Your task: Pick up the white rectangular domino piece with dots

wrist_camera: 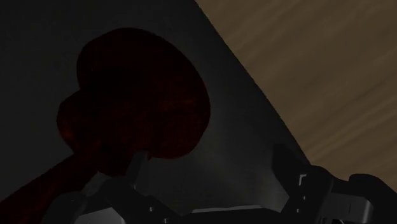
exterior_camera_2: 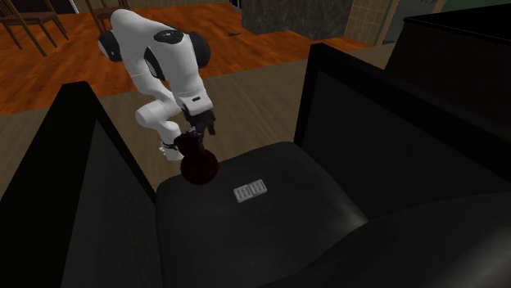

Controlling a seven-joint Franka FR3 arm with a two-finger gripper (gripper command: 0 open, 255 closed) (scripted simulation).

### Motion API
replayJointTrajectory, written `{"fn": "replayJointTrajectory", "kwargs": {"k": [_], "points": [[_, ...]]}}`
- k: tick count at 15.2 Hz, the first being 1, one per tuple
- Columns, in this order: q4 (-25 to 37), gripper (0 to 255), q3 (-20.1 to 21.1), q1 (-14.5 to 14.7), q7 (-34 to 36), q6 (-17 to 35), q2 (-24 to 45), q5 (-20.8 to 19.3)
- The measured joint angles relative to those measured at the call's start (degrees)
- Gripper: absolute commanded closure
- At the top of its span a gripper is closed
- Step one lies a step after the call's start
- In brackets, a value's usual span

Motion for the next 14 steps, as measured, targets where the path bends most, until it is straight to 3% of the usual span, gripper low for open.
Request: {"fn": "replayJointTrajectory", "kwargs": {"k": [2,4,8,14], "points": [[5.17,0,-0.85,0.61,-4.7,0.54,4.74,0.57],[9.62,0,-1.59,0.9,-9.23,4.71,10.92,1.13],[20.53,0,-2.16,0.71,-18.22,-2.38,22.58,2.61],[42.67,0,-0.43,-0.45,-29.23,-9.66,39.81,4.13]]}}
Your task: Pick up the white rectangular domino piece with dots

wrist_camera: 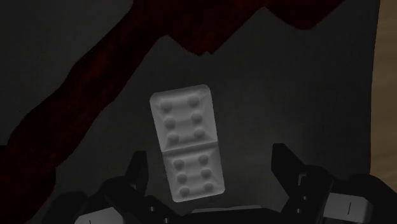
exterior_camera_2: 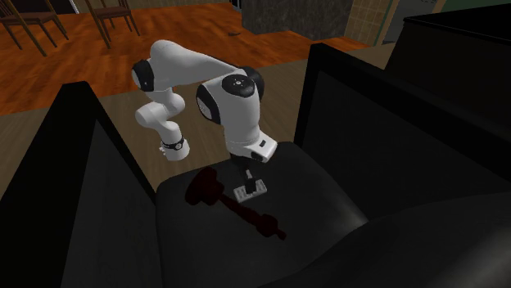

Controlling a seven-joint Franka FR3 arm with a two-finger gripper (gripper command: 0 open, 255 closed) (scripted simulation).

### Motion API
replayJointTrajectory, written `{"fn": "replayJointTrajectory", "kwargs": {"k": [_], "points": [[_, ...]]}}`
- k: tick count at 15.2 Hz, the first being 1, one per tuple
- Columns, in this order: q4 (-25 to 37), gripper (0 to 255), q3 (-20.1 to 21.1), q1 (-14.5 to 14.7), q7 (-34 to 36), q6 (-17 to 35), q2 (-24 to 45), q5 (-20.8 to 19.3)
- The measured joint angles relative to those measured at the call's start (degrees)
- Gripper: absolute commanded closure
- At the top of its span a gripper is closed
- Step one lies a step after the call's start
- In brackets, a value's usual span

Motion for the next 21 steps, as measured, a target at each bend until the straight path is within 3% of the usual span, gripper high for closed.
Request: {"fn": "replayJointTrajectory", "kwargs": {"k": [3,9,10,21], "points": [[4.99,0,0.62,-0.18,-1.97,-1.23,4.07,0.14],[-0.4,0,0.72,0.19,-2.43,3.56,3.52,0.02],[-0.66,255,0.72,0.21,-2.43,3.8,3.48,0.02],[-0.38,255,0.7,0.2,-2.39,3.7,3.45,0.01]]}}
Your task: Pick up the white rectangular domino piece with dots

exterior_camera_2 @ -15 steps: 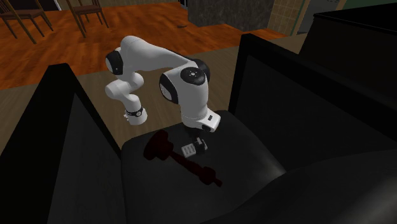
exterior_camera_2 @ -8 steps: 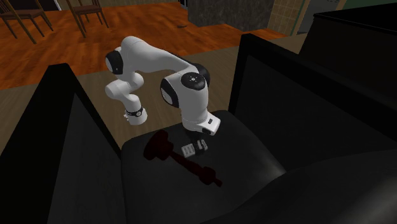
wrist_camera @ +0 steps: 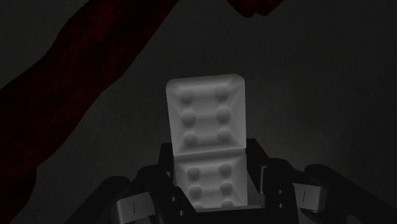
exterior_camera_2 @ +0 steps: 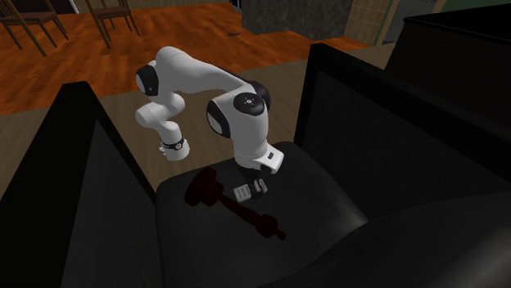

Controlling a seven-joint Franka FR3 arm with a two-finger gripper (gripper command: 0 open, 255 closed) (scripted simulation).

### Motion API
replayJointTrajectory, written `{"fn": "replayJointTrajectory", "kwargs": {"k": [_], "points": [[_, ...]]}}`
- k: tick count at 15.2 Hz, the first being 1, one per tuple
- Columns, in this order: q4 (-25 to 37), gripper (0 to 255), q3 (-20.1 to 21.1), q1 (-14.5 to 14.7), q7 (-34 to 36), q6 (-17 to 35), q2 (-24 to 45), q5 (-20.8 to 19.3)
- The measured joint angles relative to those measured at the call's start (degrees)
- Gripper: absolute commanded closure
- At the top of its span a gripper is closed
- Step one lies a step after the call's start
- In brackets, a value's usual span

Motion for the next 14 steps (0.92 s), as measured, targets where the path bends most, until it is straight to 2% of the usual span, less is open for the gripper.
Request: {"fn": "replayJointTrajectory", "kwargs": {"k": [6,14], "points": [[5.44,255,0.0,-0.36,0.11,-4.75,0.83,0.11],[16.97,255,0.12,-1.19,0.5,-12.9,4.18,0.56]]}}
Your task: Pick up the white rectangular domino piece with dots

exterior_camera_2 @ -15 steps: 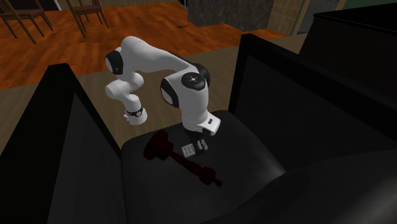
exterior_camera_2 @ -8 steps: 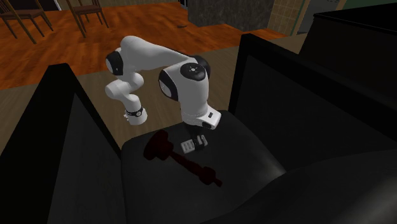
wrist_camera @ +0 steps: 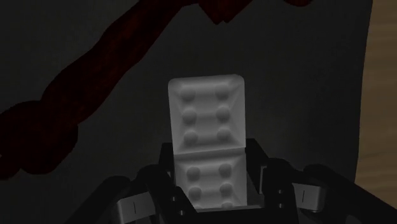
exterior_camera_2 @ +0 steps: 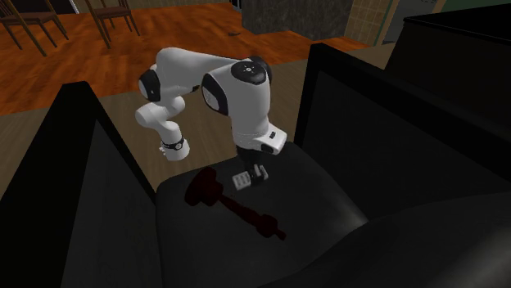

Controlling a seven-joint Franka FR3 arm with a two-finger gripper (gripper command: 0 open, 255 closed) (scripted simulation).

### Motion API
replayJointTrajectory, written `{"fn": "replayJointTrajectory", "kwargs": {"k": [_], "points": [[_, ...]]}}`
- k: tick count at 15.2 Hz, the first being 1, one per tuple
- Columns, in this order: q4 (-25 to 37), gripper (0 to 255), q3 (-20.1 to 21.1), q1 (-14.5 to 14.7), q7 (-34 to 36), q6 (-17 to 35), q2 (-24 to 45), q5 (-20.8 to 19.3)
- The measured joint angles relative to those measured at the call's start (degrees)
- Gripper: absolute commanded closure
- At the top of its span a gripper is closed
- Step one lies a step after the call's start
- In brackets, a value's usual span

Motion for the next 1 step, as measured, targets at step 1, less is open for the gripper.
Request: {"fn": "replayJointTrajectory", "kwargs": {"k": [1], "points": [[1.29,255,0.03,-0.1,0.05,-0.8,0.48,0.07]]}}
